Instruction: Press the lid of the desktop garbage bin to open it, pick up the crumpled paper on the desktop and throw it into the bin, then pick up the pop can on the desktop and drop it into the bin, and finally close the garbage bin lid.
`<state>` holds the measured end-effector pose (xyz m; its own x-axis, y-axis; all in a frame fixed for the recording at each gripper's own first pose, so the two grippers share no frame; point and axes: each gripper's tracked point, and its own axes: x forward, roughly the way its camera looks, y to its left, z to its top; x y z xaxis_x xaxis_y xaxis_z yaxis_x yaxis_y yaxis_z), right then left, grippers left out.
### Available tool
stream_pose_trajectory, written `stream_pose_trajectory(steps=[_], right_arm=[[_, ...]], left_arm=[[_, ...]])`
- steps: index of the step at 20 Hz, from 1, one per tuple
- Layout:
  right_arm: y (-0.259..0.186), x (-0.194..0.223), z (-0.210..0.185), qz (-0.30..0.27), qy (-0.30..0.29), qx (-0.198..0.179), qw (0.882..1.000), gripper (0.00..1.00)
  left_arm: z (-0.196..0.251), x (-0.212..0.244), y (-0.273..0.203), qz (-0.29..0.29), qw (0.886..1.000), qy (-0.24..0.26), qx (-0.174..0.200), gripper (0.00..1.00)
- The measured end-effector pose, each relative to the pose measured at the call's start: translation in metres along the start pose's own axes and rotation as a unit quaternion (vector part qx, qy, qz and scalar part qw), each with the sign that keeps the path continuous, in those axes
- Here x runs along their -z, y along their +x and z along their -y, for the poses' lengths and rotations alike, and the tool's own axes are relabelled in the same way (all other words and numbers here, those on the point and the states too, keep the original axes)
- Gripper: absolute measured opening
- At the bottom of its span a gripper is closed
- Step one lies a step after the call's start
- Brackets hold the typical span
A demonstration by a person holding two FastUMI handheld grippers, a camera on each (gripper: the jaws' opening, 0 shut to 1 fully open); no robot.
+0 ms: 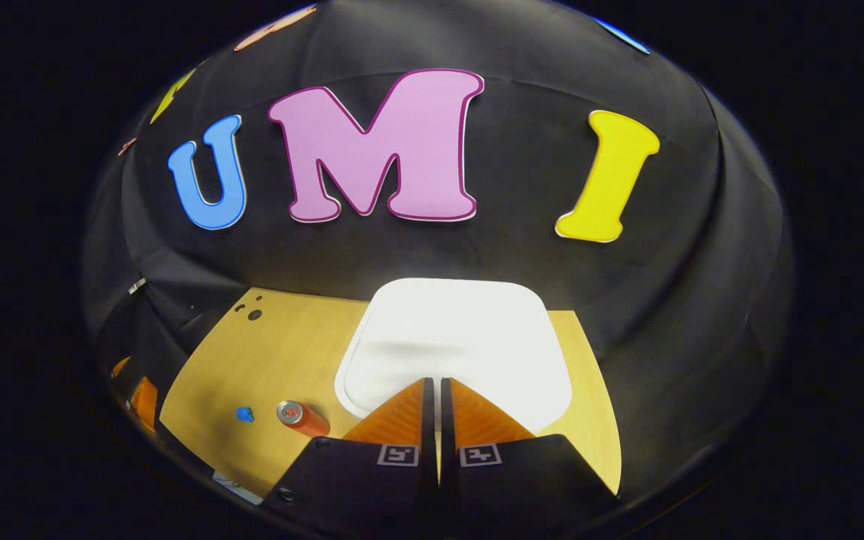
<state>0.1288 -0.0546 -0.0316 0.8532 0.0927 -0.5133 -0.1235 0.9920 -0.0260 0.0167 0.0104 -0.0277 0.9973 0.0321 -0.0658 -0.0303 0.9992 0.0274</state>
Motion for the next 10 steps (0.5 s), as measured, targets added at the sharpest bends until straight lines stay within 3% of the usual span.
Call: stream_pose_trajectory(steps=[10], right_arm=[[0.023,0.005,0.011,-0.009,-0.006,0.017,1.0,0.05]], left_arm=[[-0.007,0.007,-0.001,-0.01,1.0,-0.013,-0.013,0.96]])
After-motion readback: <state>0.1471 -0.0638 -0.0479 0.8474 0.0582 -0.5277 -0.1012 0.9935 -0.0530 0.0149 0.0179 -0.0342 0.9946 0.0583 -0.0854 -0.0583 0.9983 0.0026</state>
